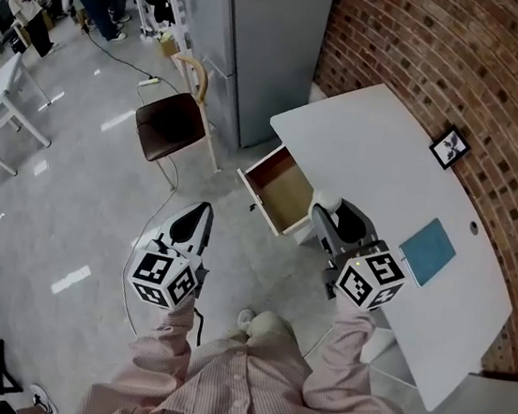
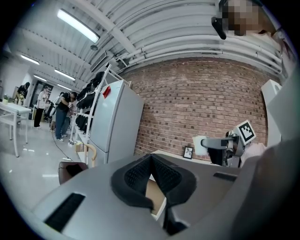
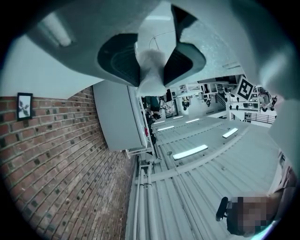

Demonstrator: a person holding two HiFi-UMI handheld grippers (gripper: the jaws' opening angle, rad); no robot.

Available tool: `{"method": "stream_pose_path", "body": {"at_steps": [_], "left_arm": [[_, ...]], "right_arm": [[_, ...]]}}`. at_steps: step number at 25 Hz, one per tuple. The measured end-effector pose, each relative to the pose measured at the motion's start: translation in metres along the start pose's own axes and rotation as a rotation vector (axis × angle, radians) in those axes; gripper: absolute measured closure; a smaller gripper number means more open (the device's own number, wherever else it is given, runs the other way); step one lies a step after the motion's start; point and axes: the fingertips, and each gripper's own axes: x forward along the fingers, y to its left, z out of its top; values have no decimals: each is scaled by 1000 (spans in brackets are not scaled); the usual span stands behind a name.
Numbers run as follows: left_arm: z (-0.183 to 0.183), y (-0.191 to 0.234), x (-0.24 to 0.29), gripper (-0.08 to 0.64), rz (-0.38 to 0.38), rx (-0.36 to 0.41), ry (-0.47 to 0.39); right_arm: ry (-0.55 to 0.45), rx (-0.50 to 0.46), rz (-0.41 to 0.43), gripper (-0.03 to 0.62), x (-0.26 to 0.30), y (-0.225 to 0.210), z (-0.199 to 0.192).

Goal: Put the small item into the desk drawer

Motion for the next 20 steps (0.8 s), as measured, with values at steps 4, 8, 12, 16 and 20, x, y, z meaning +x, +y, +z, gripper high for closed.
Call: {"method": "stream_pose_path", "body": {"at_steps": [4,8,12,16,20], "left_arm": [[-5,12,10,560,5,-18,10],[-14,24,22,560,14,-47,27],[-20,42,40,560,32,-70,44],[-21,63,66,560,44,-87,67],[-27,84,95,560,54,-119,93]], "right_arm": [[23,17,-6,433,15,-5,-8],[34,15,-22,433,31,-13,-11],[41,20,-11,433,56,-26,-9],[89,22,-5,433,91,-42,-16],[142,33,7,433,129,-59,-26]]}}
